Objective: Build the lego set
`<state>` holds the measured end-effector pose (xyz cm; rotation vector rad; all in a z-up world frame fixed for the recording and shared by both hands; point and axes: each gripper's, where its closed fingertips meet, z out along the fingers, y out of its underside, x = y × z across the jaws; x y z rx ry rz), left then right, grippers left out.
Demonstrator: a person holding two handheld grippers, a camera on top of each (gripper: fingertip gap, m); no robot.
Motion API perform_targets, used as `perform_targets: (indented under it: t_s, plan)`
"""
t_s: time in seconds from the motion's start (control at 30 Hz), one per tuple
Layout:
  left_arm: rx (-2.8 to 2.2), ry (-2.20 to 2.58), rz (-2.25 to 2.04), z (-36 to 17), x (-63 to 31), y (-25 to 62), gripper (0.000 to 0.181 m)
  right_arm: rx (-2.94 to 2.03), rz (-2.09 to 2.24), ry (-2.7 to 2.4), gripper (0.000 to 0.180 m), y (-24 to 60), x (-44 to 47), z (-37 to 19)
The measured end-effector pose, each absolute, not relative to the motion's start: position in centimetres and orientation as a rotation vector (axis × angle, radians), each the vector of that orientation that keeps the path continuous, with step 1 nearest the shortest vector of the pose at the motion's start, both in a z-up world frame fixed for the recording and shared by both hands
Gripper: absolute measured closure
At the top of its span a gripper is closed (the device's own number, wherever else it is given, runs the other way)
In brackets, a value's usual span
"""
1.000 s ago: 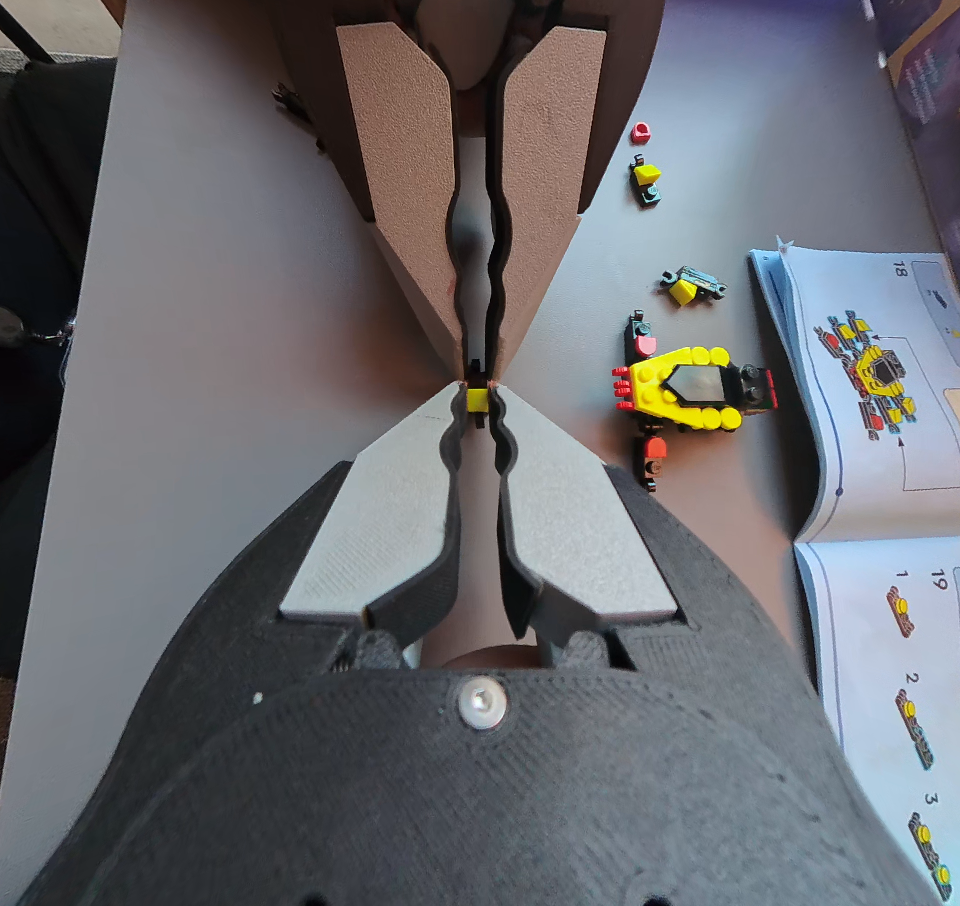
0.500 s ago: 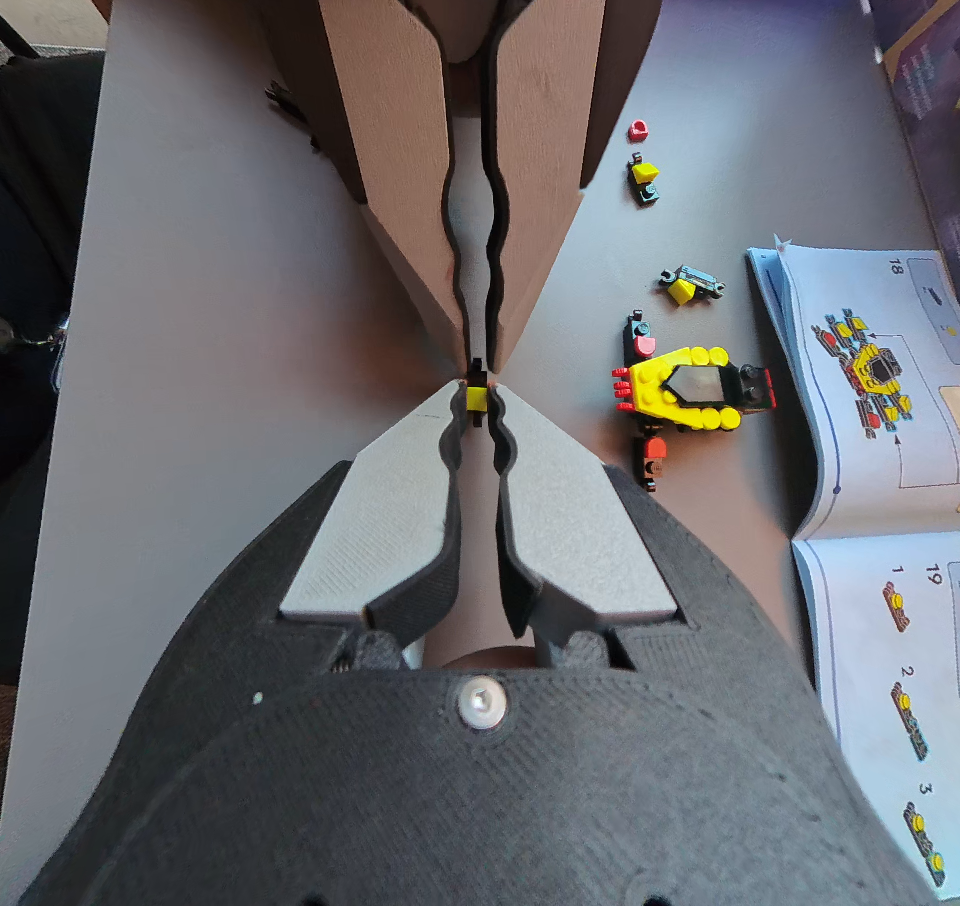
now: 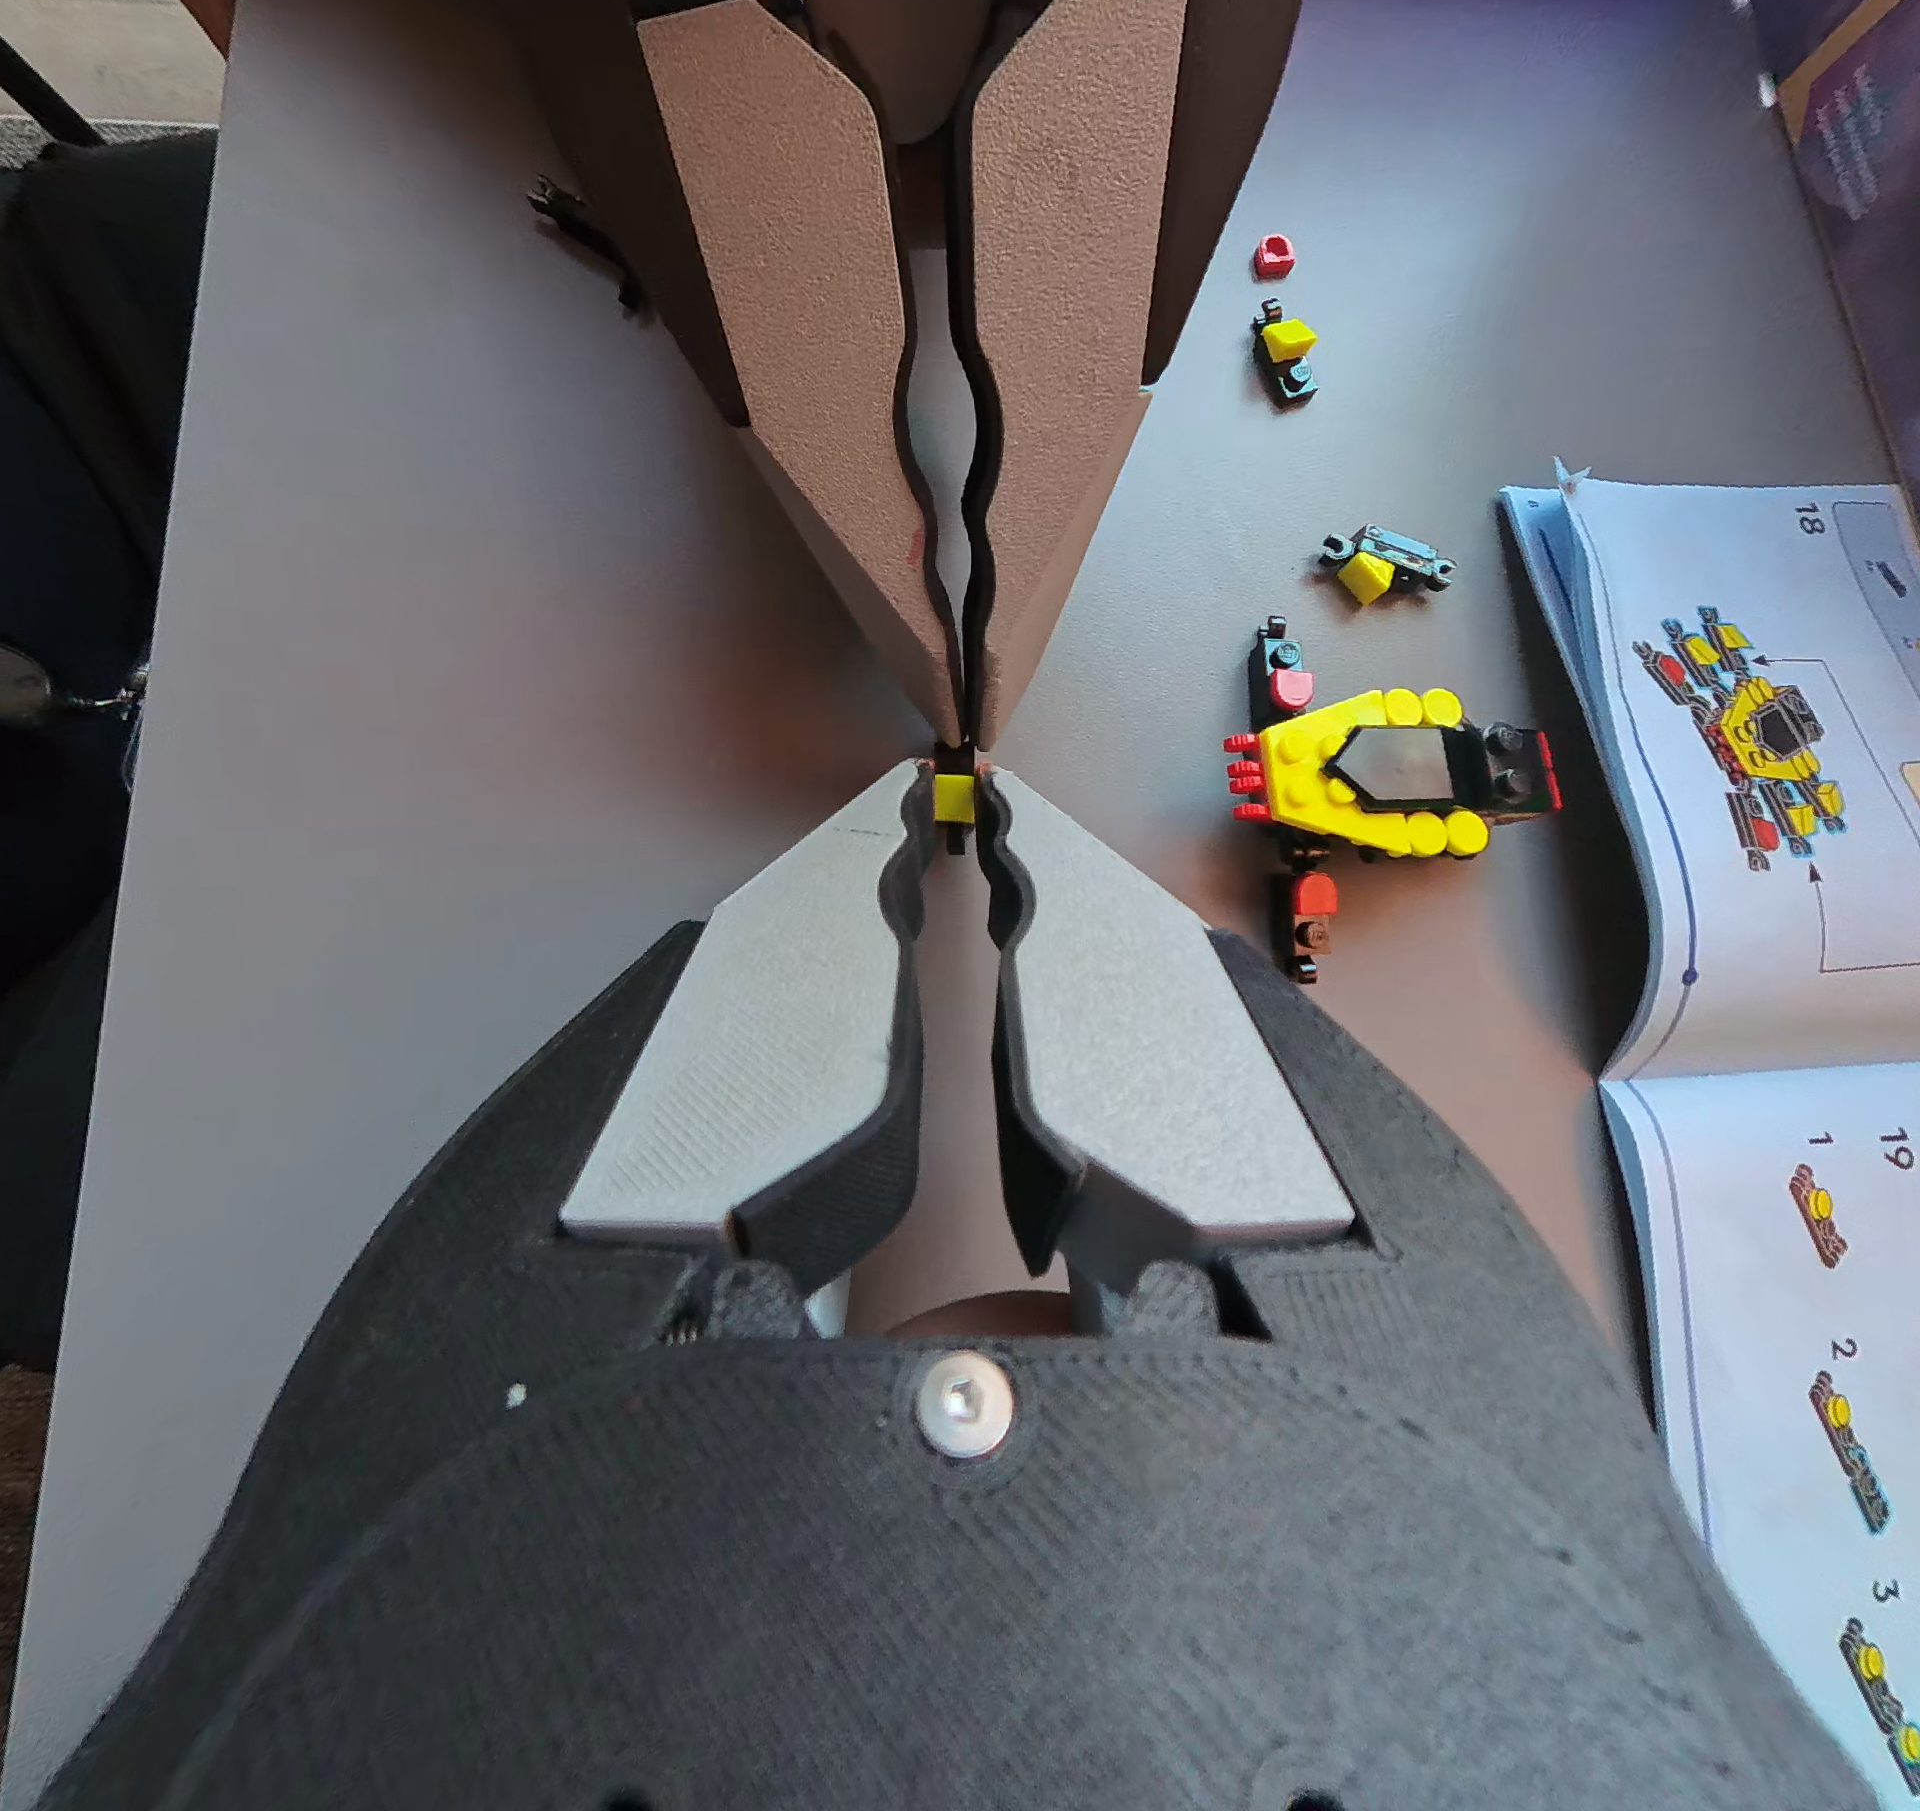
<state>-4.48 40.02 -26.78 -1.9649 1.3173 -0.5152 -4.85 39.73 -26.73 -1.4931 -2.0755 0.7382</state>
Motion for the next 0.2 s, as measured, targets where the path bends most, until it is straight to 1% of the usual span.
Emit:
perform_targets:
  t_s: [0.03,0.2]
  plan:
    - [-1.963,1.321,-0.51,-26.78,-4.48,40.01,0.181,-1.497,0.741,-2.074,0.174,39.72,-4.85,-26.73]
    - [-1.96,1.345,-0.473,-26.82,-4.5,40.01,0.181,-1.507,0.749,-2.07,0.174,39.72,-4.87,-26.75]
